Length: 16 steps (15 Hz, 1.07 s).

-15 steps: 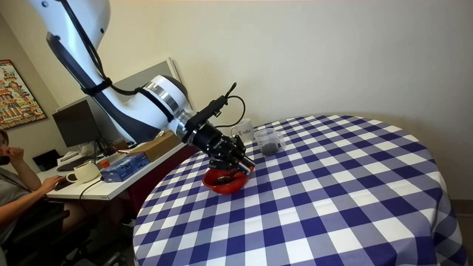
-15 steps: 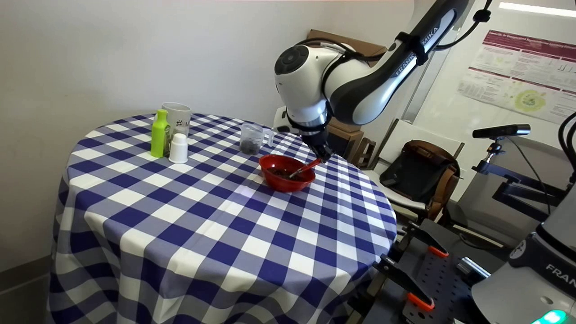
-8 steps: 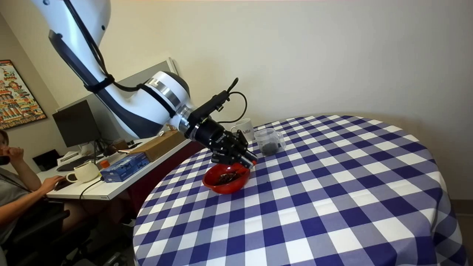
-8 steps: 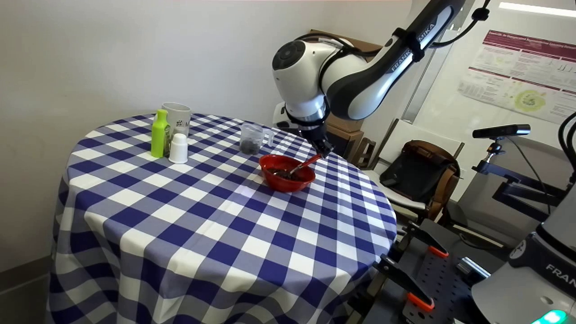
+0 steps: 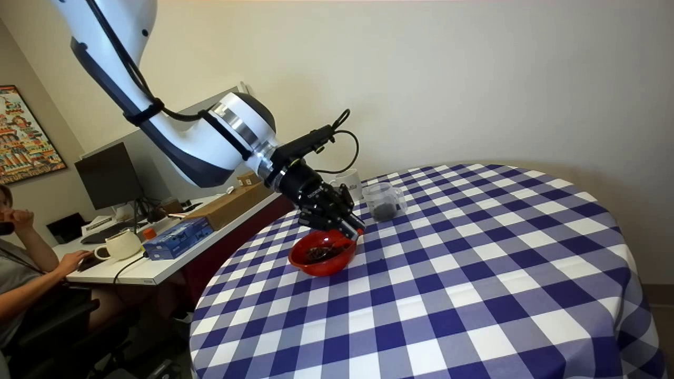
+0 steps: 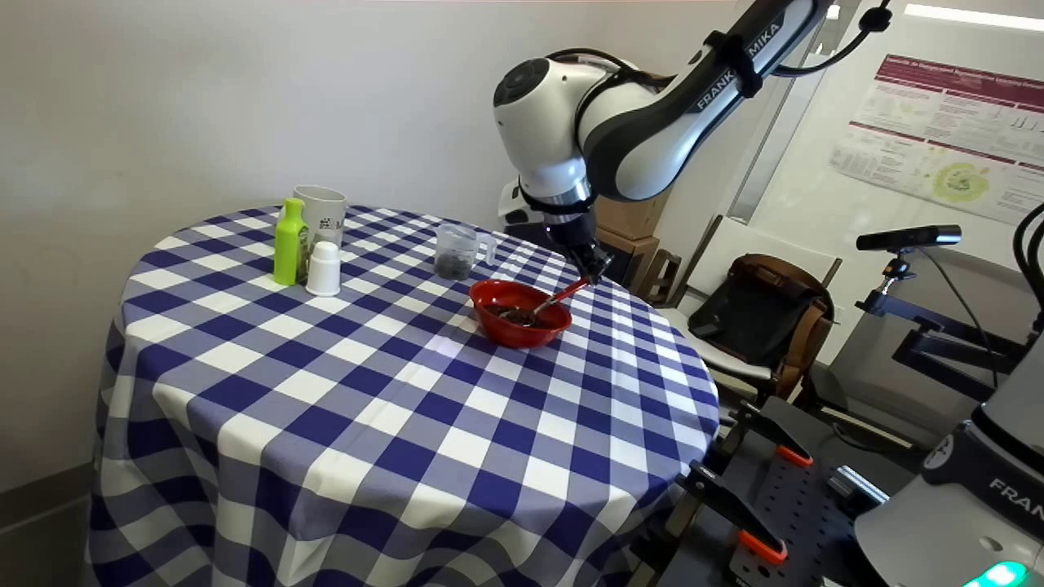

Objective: Use the spoon to scoop up contents in the bowl and pour them in the jug

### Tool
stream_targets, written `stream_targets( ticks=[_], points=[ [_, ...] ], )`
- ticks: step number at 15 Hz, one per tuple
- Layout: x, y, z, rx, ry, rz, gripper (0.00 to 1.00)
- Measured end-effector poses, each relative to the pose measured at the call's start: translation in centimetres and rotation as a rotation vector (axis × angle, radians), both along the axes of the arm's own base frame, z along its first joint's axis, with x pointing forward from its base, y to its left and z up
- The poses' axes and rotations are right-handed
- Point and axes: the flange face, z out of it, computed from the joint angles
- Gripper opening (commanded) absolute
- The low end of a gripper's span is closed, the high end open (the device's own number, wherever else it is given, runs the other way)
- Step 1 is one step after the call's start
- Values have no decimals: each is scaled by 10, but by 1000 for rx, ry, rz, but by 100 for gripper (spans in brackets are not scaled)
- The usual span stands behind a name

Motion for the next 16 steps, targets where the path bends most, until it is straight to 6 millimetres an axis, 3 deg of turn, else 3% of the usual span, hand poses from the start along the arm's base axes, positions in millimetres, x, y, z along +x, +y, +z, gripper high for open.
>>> stream_targets(
  ticks=[7,16],
  points=[
    [20,-18,21,20,1,-62,5],
    [77,-35,83,21,-100,-134,5]
  ],
)
